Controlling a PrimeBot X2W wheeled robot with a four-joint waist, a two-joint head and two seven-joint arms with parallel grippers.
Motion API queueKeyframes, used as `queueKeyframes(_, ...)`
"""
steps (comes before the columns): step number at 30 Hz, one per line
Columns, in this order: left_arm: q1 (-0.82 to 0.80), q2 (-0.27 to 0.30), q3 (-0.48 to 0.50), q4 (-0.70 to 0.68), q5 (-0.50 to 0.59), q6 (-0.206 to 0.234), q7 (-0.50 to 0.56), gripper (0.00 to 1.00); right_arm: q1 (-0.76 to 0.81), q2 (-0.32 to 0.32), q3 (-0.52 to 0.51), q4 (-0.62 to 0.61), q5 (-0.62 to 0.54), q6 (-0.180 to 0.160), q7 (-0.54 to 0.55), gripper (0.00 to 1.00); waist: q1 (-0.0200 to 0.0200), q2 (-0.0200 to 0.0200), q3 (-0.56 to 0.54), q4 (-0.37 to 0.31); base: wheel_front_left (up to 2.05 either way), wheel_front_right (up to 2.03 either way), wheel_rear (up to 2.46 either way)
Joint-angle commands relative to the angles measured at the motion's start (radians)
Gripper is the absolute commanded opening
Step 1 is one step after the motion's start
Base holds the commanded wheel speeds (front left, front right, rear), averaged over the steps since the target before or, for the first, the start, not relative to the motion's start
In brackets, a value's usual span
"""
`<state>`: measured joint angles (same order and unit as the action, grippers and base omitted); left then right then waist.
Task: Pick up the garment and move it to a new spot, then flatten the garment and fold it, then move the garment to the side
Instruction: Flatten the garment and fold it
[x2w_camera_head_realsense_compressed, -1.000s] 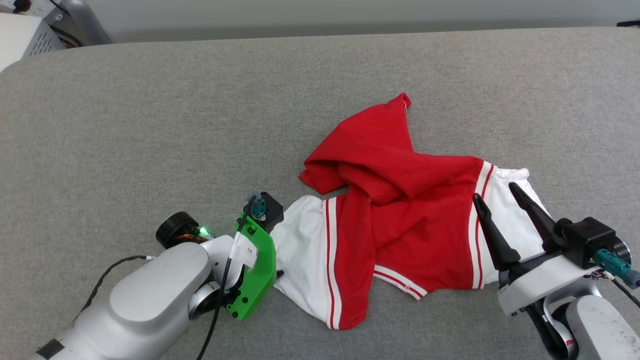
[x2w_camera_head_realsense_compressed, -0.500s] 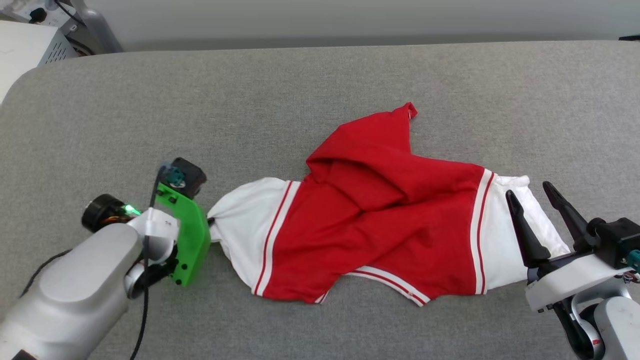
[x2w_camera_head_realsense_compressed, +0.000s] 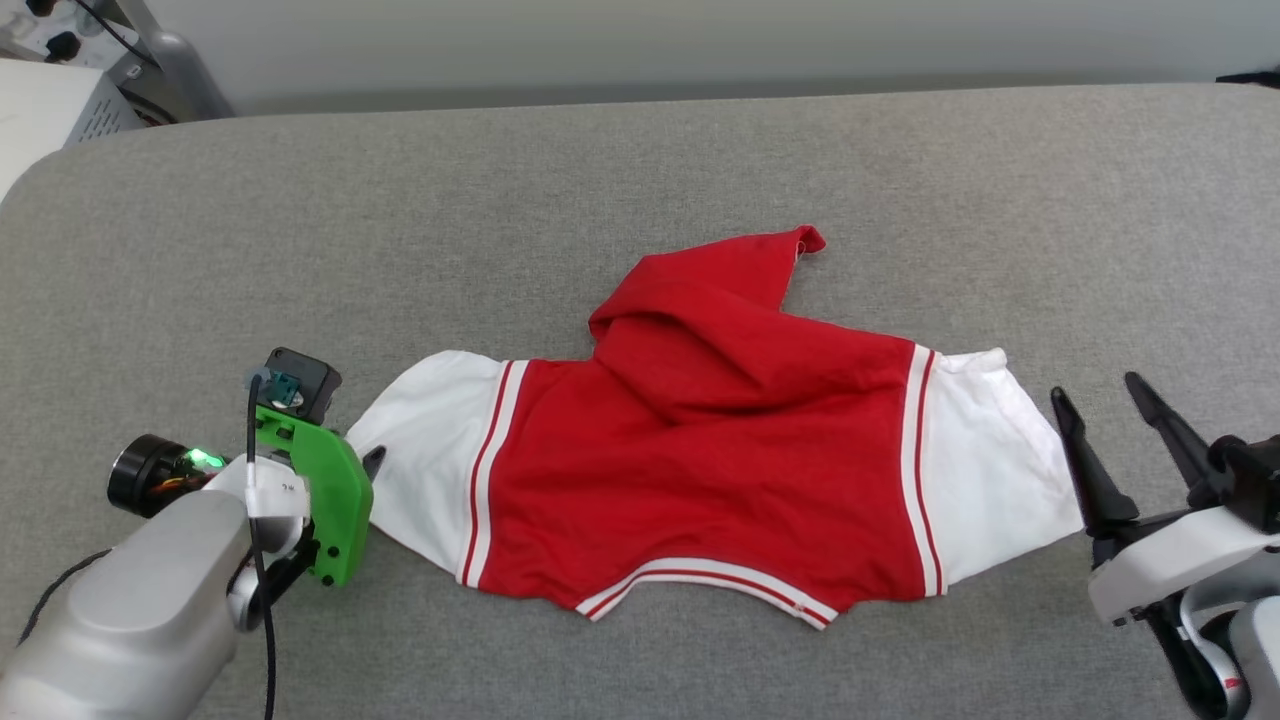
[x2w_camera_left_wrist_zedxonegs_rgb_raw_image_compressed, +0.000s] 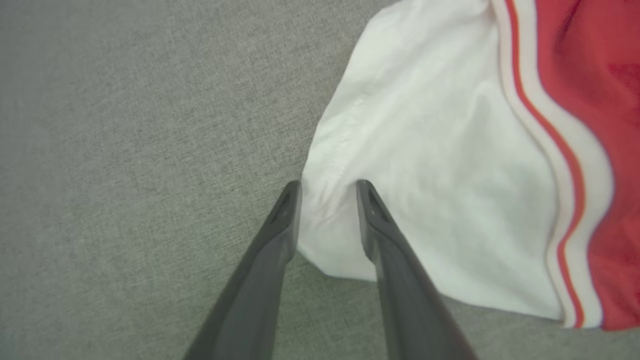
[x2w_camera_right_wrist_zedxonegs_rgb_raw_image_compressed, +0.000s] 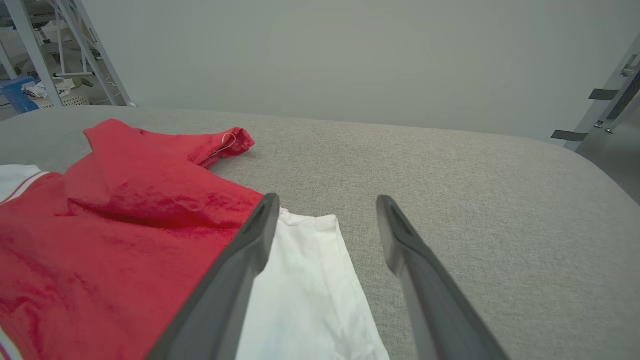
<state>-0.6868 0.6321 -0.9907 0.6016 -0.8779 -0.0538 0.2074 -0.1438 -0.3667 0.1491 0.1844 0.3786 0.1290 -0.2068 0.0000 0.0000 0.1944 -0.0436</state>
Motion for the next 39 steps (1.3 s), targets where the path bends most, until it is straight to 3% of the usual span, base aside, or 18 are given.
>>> queueKeyframes(1,0.014,-0.018,0.016,0.005,0.019,0.023,-0.055,1.00,-0.002,-0.018,-0.015,-0.007,0.005,0.002,0.003,1.00,0.0000,0.0000,-0.020,0.011,0.00,0.00,0.00)
queueKeyframes(8,0.097,-0.078,0.115,-0.026,0.006,0.136,-0.370,1.00,-0.023,-0.098,-0.075,-0.069,0.011,0.002,0.053,1.00,0.0000,0.0000,-0.082,0.047,0.00,0.00,0.00)
queueKeyframes(11,0.134,-0.085,0.136,-0.060,0.026,0.193,-0.435,1.00,-0.043,-0.141,-0.073,-0.099,0.030,0.002,0.112,1.00,0.0000,0.0000,-0.094,0.061,0.00,0.00,0.00)
queueKeyframes(15,0.193,-0.080,0.197,-0.137,0.062,0.272,-0.466,1.00,-0.078,-0.231,-0.017,-0.136,0.105,0.002,0.279,1.00,0.0000,0.0000,-0.100,0.074,0.00,0.00,0.00)
queueKeyframes(18,0.248,-0.084,0.274,-0.245,0.148,0.334,-0.468,1.00,-0.105,-0.316,0.042,-0.163,0.184,0.002,0.423,1.00,0.0000,0.0000,-0.093,0.086,0.00,0.00,0.00)
queueKeyframes(24,0.398,-0.136,0.398,-0.422,0.304,0.403,-0.469,1.00,-0.132,-0.458,0.165,-0.186,0.368,0.002,0.754,1.00,0.0000,0.0000,-0.068,0.107,0.00,0.00,0.00)
queueKeyframes(30,0.472,-0.201,0.499,-0.475,0.403,0.372,-0.469,1.00,-0.152,-0.510,0.242,-0.158,0.448,0.002,0.964,1.00,0.0000,0.0000,-0.018,0.132,0.00,0.00,0.00)
queueKeyframes(39,0.467,-0.283,0.603,-0.479,0.510,0.301,-0.469,1.00,-0.182,-0.451,0.300,0.014,0.419,0.002,0.961,1.00,0.0000,0.0000,0.062,0.163,0.00,0.00,0.00)
